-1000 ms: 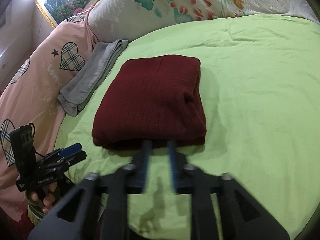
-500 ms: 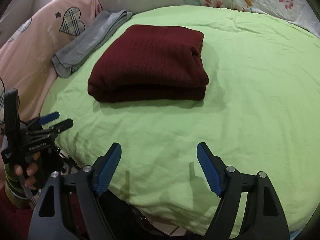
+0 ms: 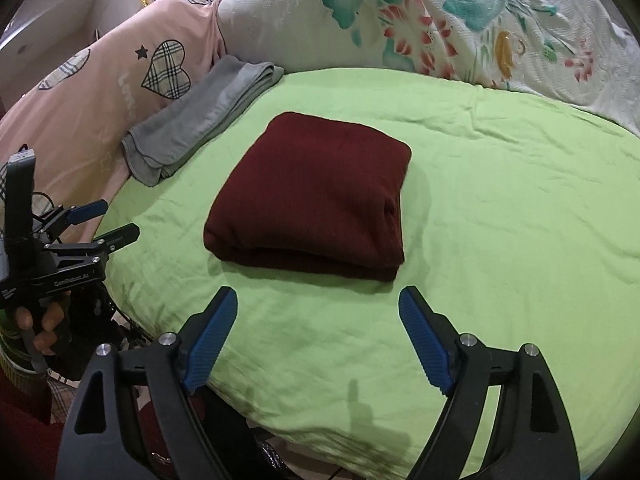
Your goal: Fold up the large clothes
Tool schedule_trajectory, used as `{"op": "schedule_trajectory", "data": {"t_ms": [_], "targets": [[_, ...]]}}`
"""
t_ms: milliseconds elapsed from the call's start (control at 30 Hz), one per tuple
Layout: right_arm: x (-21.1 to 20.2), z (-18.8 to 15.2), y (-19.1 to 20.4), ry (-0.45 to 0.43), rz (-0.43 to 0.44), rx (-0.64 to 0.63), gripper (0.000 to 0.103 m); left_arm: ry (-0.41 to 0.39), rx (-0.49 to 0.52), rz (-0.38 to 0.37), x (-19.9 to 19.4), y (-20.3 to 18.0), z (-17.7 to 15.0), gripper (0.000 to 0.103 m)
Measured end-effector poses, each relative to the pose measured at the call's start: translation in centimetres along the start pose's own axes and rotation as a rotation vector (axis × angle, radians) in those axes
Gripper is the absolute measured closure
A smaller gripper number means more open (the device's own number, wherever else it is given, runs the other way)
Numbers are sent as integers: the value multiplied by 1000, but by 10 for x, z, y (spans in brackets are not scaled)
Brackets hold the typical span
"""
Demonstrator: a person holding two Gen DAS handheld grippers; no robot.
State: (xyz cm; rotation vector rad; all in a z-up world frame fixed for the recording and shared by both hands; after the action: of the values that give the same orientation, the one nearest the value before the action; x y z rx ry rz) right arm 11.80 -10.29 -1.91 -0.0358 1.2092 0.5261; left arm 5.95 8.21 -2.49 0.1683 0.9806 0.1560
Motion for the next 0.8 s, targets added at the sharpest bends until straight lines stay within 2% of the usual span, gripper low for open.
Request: {"op": "schedule_trajectory", "data": {"t_ms": [333, 800], "targets": [[30, -5, 3, 43, 20, 32, 20, 60, -33, -1, 31, -1, -6, 18], [37, -2, 4, 59, 13, 30, 20, 74, -45, 17, 37, 2, -2, 17]]}}
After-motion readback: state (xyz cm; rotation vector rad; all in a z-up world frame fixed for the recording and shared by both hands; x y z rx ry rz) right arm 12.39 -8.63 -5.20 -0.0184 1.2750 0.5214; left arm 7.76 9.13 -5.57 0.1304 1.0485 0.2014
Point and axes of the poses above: each gripper's, at about its wrist camera, not at the fingertips, and x roughly the way its jaws point, y to its left, z to its top, the point moved 10 cm from there along x, roughly the way its jaws point, and after that the axes turned 9 degrees about y, right-handed, at the moved point
